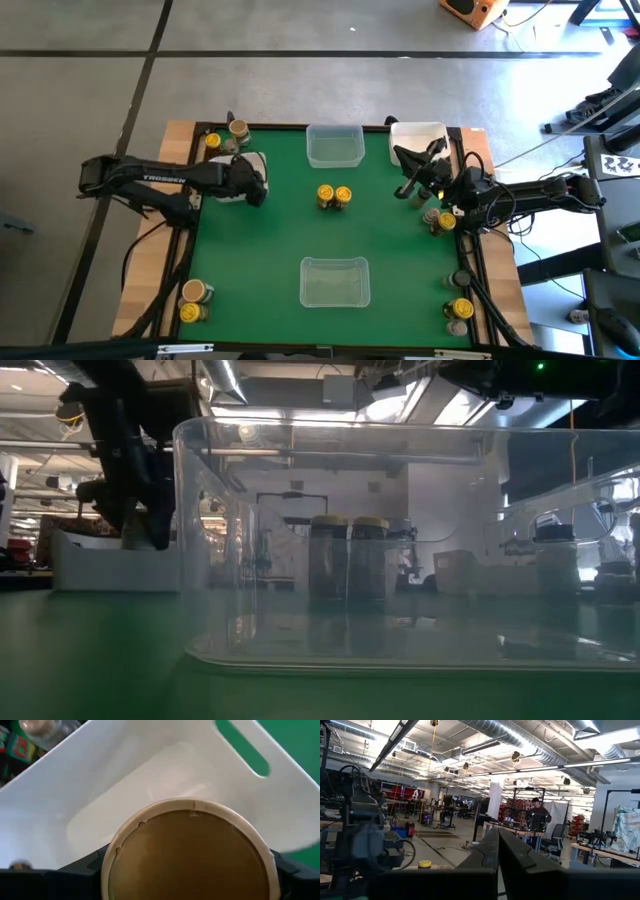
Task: Sort spices by type
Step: Put the gold spice bottle into the left white bin
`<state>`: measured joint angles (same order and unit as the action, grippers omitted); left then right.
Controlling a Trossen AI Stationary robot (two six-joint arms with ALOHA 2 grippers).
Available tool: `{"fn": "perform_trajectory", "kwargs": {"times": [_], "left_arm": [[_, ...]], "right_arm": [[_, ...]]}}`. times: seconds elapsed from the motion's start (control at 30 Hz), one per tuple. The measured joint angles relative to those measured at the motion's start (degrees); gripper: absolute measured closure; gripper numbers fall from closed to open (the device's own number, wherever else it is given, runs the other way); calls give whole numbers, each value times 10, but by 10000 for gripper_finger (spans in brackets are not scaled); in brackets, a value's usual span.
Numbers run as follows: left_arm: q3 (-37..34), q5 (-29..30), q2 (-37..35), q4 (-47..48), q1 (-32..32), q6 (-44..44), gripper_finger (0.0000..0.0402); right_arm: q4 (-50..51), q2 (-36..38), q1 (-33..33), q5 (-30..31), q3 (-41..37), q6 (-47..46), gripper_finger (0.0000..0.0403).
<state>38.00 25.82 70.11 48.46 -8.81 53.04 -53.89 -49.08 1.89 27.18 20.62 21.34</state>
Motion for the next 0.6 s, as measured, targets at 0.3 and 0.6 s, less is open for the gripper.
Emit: {"fn": "perform_trajectory", "kwargs": {"times": [0.3,0.6], "left_arm": [[0,-89,0,6,96,58,110],[28,-88,-1,33,116,10,110]], "right_arm": [[0,0,0,0,0,0,393],[0,0,0,0,0,0,393]]}}
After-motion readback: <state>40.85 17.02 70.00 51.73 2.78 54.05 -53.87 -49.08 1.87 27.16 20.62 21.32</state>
